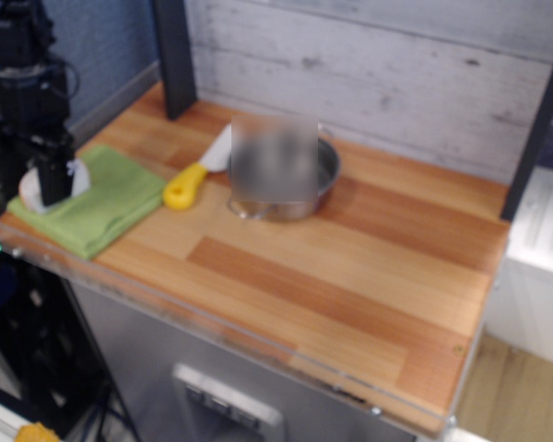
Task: Move sushi into metal pot
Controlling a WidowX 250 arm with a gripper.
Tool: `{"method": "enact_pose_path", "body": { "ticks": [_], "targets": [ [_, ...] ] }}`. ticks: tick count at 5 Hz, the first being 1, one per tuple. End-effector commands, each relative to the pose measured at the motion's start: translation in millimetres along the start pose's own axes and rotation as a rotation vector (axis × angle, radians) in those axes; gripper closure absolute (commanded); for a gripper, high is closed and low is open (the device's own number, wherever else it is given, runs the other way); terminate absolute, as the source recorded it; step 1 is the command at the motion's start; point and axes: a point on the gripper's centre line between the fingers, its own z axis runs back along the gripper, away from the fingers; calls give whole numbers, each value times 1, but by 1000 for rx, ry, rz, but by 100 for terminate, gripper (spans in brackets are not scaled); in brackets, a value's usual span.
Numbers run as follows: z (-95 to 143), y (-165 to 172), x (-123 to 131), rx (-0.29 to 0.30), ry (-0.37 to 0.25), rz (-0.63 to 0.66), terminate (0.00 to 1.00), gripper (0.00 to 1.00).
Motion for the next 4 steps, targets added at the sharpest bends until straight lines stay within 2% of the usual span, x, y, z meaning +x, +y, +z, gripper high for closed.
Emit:
{"method": "enact_pose_path", "body": {
  "ticks": [1, 2, 3, 4],
  "targets": [
    [5, 13, -4, 44, -12, 62, 0, 100],
    [17, 5, -1, 69, -40, 51, 0, 100],
    [71, -23, 2, 108, -249, 103, 0, 100],
    [123, -46, -7, 126, -415, 149, 0, 100]
  ]
}}
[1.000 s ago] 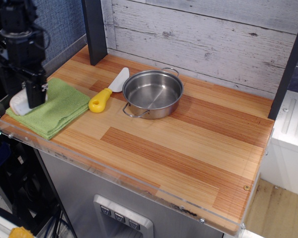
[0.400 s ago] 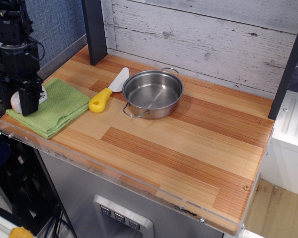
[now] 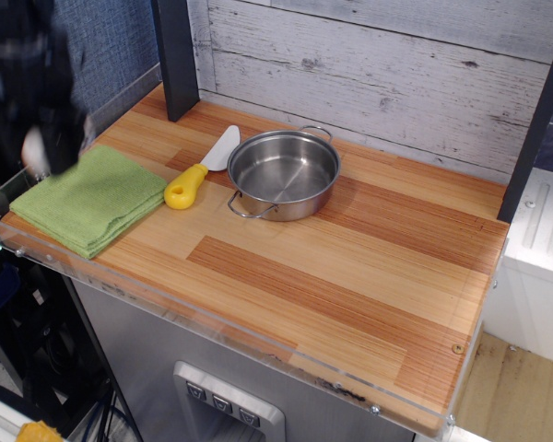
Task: Move sushi into metal pot
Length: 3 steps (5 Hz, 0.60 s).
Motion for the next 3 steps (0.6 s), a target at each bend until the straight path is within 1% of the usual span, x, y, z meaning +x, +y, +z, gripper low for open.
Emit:
{"method": "enact_pose_path", "body": {
  "ticks": [1, 2, 3],
  "targets": [
    [85, -51, 25, -11, -242, -37, 0, 100],
    [64, -100, 63, -60, -150, -140, 0, 100],
    [23, -139, 93, -84, -12, -181, 0, 100]
  ]
}}
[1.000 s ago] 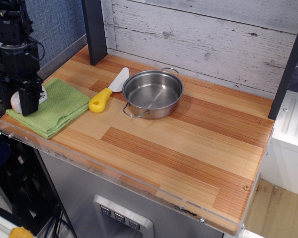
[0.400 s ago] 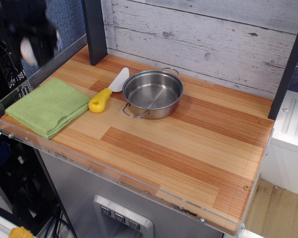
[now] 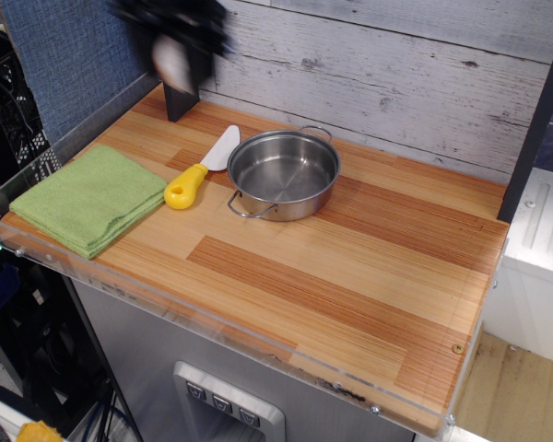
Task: Move sushi into metal pot
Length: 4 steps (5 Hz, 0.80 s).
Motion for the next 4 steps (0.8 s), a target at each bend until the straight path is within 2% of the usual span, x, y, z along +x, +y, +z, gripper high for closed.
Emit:
{"method": "enact_pose_path", "body": {
  "ticks": [1, 2, 3, 4],
  "targets": [
    [-58, -33, 42, 0, 136, -38, 0, 100],
    [-68, -32, 40, 23, 160, -42, 0, 100],
    [-64, -26, 37, 54, 158, -49, 0, 100],
    [-50, -19, 31, 75, 116, -43, 0, 100]
  ]
}}
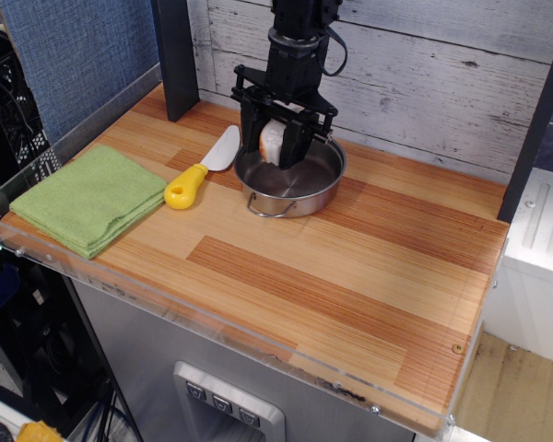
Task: Move sushi into metal pot
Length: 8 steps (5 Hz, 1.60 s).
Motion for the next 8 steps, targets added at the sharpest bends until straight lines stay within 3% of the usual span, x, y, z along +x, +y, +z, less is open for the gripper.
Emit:
{"method": "enact_pose_path", "body": {
  "ticks": [1, 2, 4, 5, 6, 7, 8],
  "targets": [
    [36, 12, -21, 33, -108, 15, 0, 100],
    [39, 9, -22, 24, -95, 4, 0, 0],
    [52, 11, -27, -3, -144, 15, 0, 0],
    [88, 19, -43, 15, -262, 83, 0, 0],
    [112, 17, -64, -1, -326, 138, 0, 0],
    [119, 12, -77, -24, -349, 153, 0, 0],
    [116, 9, -78, -64, -314, 145, 0, 0]
  ]
}}
